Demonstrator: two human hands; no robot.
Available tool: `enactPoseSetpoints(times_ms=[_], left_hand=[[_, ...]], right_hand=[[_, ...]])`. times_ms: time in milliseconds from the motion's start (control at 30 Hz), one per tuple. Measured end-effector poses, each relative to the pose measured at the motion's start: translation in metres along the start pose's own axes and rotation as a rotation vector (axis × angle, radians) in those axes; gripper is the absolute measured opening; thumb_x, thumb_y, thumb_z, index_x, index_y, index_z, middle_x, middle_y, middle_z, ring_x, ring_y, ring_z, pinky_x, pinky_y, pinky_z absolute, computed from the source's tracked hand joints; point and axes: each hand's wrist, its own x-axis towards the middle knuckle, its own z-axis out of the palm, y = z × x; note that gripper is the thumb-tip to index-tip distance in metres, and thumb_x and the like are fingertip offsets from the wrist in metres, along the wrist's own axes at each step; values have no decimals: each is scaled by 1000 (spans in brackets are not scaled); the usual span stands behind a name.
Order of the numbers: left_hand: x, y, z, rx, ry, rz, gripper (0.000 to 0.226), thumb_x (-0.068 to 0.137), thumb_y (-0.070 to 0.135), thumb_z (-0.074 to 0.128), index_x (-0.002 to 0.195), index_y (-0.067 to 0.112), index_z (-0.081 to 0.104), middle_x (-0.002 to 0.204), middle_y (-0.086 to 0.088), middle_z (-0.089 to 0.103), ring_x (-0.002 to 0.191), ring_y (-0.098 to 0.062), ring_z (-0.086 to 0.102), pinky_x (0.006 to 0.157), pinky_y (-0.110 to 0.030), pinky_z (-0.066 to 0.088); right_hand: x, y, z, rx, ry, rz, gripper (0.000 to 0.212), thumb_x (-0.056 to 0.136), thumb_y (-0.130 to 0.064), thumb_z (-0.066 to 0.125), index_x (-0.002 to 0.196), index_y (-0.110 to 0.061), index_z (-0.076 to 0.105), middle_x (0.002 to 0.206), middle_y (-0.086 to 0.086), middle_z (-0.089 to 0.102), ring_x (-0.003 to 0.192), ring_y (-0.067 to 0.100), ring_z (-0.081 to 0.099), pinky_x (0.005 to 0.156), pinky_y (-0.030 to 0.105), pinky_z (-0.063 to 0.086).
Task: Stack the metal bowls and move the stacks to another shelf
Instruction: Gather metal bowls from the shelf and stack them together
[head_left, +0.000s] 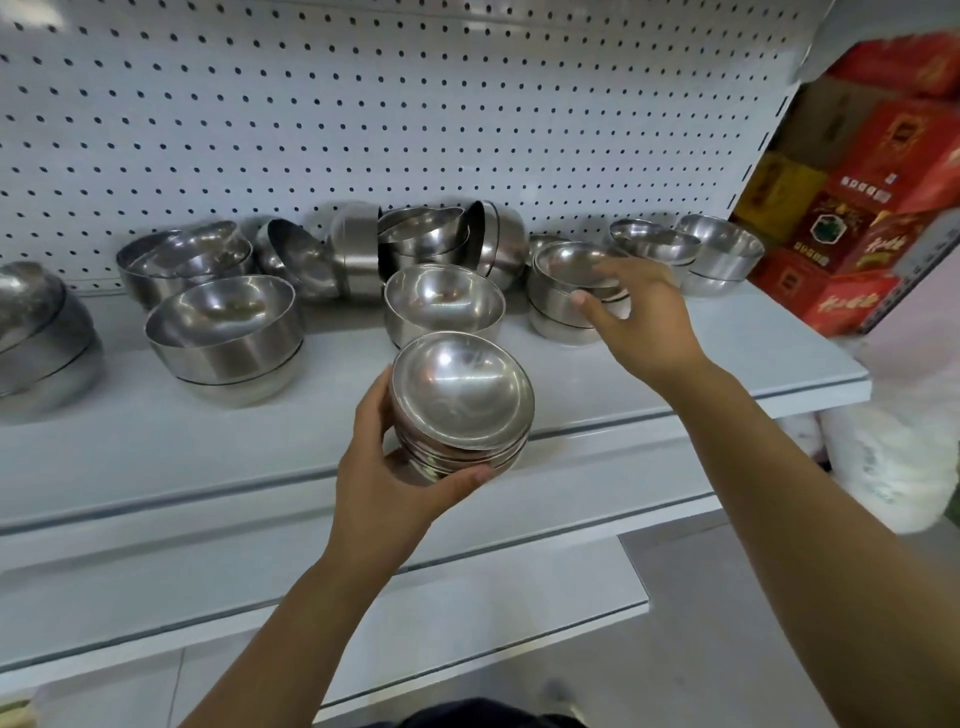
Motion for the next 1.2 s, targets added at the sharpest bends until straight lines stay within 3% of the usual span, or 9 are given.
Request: enactPoseSetpoints(times_ms=[133,267,367,533,733,867,933,1067,1200], left_hand=[[6,0,26,10,-29,-2,109,58,32,100,149,38,40,146,20,50,139,-9,49,106,-42,52],[13,2,46,36,-22,-21,112,55,35,97,150,39,38,143,24,52,131,1,52,96,-23,56],[16,4,59,39,-3,-36,112,54,36,97,149,39,38,143,23,51,129,3,52,90,-17,55],[17,2,80,31,38,-58,109,56,31,96,149,35,40,145,19,52,136,-9,52,98,-31,56],[15,4,100,95,150,-65,102,56,34,93,145,33,46,137,23,58,131,-8,55,99,-27,55],[14,4,113,111,200,-71,101,58,31,93,146,34,45,138,21,58,133,-11,55,101,-34,56],[15,3,119,108,212,-72,101,60,30,94,148,33,44,141,18,57,134,-15,55,102,-40,55],[16,3,131,98,256,-73,102,59,31,94,148,32,44,141,13,58,133,-18,56,104,-42,54],[18,4,142,107,282,-62,102,59,33,92,148,28,44,138,15,59,132,-9,56,102,-30,54]], right_hand=[[0,14,-8,-16,-29,12,46,96,-45,68,134,-17,64,140,5,59,137,12,42,103,14,29],[4,24,-12,23,-43,-18,45,96,-43,69,133,-18,65,138,4,61,134,12,47,94,-5,23],[8,31,-11,45,-63,-55,43,97,-42,69,133,-18,65,137,5,61,133,12,47,94,-7,23],[18,50,-11,33,-149,-117,43,97,-42,69,131,-15,67,130,5,64,134,16,46,106,21,36],[39,64,-15,47,-245,-236,23,98,-38,68,106,-19,76,102,-7,72,112,13,53,88,24,38],[52,65,-19,132,-282,-238,18,96,-30,72,90,-14,76,85,-10,72,80,-3,60,77,5,41],[53,67,-20,148,-289,-242,16,96,-29,73,88,-16,76,80,-14,68,77,-11,58,73,0,37],[56,72,-18,215,-243,-231,13,94,-30,74,84,-21,76,80,-17,67,79,-5,59,70,4,38],[61,73,-17,348,-171,-236,10,94,-25,74,85,-22,75,81,-18,67,78,-4,59,73,6,40]])
